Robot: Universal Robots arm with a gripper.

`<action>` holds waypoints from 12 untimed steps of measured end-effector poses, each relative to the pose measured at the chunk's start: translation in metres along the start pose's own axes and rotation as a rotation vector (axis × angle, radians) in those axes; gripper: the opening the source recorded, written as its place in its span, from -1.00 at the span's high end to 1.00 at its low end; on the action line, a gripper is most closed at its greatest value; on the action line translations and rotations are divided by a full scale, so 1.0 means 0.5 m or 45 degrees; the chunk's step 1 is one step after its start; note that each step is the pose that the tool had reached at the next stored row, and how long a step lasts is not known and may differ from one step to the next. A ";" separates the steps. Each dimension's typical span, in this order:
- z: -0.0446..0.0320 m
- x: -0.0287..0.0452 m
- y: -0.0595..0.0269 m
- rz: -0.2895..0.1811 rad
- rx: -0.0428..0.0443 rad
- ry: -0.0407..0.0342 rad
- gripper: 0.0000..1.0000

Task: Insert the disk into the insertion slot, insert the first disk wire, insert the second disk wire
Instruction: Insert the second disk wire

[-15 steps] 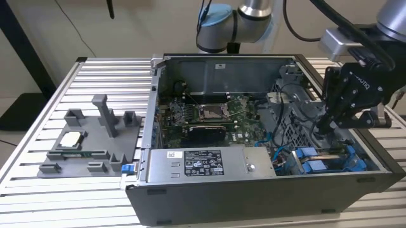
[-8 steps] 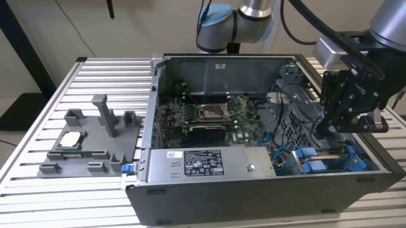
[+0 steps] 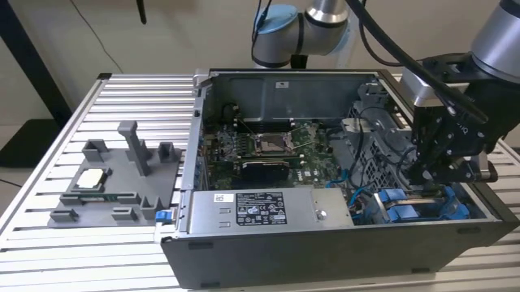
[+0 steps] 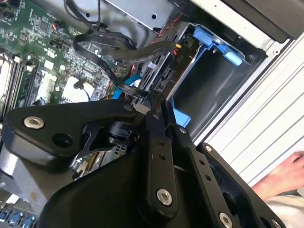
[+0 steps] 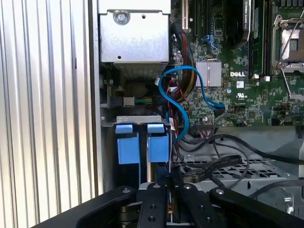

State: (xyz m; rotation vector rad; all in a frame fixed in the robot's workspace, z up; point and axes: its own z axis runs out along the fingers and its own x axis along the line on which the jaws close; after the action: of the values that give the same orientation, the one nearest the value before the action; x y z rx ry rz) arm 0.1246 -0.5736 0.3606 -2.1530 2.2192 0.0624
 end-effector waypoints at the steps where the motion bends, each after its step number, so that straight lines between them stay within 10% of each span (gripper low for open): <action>1: 0.002 0.000 0.000 -0.001 0.004 0.0001 0.68; 12: 0.017 0.001 -0.011 -0.044 0.056 -0.0023 0.68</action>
State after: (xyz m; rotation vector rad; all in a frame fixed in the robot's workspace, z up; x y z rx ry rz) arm 0.1299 -0.5737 0.3522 -2.1667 2.1609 0.0142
